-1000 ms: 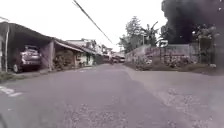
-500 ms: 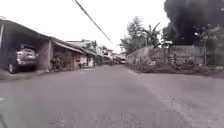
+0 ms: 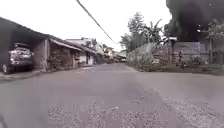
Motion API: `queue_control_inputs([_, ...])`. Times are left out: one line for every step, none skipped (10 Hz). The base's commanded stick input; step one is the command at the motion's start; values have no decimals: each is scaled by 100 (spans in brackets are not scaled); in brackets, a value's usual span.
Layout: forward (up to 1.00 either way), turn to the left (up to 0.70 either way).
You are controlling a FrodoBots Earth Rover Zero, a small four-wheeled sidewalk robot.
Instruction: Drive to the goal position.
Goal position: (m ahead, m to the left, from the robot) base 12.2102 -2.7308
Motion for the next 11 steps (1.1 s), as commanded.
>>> queue_control_inputs([100,0])
queue_control_inputs([100,0])
queue_control_inputs([100,0])
queue_control_inputs([100,0])
queue_control_inputs([100,0])
queue_control_inputs([100,0])
queue_control_inputs([100,0])
queue_control_inputs([100,0])
queue_control_inputs([100,0])
queue_control_inputs([100,0])
queue_control_inputs([100,0])
